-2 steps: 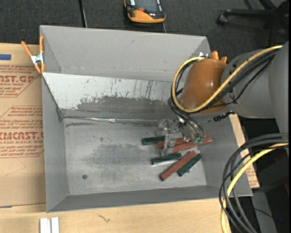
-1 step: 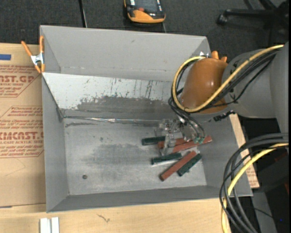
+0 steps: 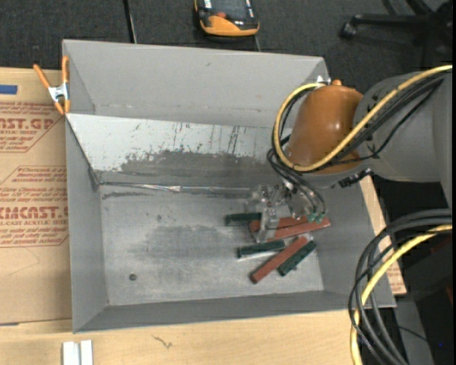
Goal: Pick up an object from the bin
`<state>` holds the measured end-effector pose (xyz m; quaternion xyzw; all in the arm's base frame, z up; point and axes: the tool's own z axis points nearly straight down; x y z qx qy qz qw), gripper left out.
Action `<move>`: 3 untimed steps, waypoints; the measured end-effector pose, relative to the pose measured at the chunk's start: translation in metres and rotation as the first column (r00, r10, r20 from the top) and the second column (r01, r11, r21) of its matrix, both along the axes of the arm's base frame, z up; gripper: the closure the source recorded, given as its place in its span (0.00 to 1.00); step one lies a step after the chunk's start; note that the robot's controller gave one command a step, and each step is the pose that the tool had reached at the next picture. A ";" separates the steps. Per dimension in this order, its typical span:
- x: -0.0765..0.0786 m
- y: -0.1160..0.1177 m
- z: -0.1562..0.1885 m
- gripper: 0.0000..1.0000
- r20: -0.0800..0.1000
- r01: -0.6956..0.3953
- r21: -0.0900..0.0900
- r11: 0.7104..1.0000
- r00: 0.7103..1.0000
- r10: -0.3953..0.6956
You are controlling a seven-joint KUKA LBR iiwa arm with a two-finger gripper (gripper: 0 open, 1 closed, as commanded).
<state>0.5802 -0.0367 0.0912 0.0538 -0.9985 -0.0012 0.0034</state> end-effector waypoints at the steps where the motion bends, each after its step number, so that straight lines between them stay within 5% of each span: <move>1: 0.001 0.000 0.033 1.00 0.002 0.000 -0.001 1.000 1.000 0.000; 3: 0.004 0.000 0.059 1.00 0.015 0.000 -0.002 1.000 1.000 0.000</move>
Offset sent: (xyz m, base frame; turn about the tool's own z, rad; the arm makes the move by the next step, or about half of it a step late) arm 0.0001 0.0000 0.0023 0.0000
